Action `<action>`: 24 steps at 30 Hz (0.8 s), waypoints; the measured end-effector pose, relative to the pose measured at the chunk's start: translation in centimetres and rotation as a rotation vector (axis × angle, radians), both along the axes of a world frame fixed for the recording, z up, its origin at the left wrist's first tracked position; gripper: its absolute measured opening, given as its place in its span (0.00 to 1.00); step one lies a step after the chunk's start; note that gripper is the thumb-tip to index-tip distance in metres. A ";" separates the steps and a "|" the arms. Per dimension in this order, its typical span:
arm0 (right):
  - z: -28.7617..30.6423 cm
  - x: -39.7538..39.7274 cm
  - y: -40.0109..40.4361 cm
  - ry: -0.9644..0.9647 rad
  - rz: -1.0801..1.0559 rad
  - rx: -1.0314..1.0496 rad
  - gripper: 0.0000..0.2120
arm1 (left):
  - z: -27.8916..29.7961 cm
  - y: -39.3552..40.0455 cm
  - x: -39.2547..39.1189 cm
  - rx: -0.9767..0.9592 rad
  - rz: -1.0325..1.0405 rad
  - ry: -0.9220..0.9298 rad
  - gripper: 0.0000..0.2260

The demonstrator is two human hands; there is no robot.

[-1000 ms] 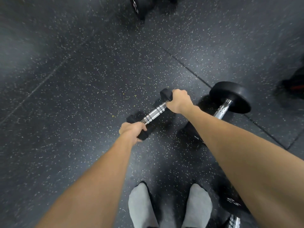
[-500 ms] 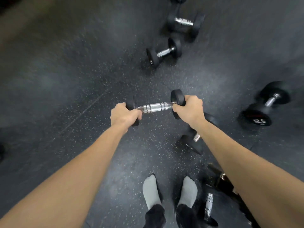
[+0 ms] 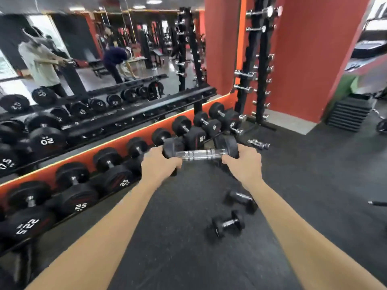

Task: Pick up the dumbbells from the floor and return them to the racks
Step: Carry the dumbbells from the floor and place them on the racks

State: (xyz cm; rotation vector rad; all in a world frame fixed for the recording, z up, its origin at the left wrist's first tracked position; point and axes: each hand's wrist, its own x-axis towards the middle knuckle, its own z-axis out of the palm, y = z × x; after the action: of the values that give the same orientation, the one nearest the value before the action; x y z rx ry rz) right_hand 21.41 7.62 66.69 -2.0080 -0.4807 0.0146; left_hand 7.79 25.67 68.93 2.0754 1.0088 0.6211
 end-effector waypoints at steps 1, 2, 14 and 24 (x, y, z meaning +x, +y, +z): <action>2.3 0.4 0.8 -0.032 0.002 0.024 0.14 | 2.4 0.8 0.2 0.030 0.003 -0.012 0.11; 4.5 0.7 1.6 -0.055 0.006 0.049 0.14 | 4.8 1.5 0.5 0.047 0.003 -0.032 0.11; 16.8 9.4 12.4 -0.197 0.059 0.192 0.06 | 18.2 9.6 6.5 0.173 0.097 -0.149 0.12; 19.5 17.8 24.9 -0.149 0.122 0.165 0.05 | 20.2 21.0 14.2 0.104 0.200 -0.186 0.10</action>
State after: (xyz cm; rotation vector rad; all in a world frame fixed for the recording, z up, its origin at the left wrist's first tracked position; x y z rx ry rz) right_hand 39.24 32.56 86.23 -1.8236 -0.6775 -0.0975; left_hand 22.01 46.66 89.12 1.9760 1.1029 0.9686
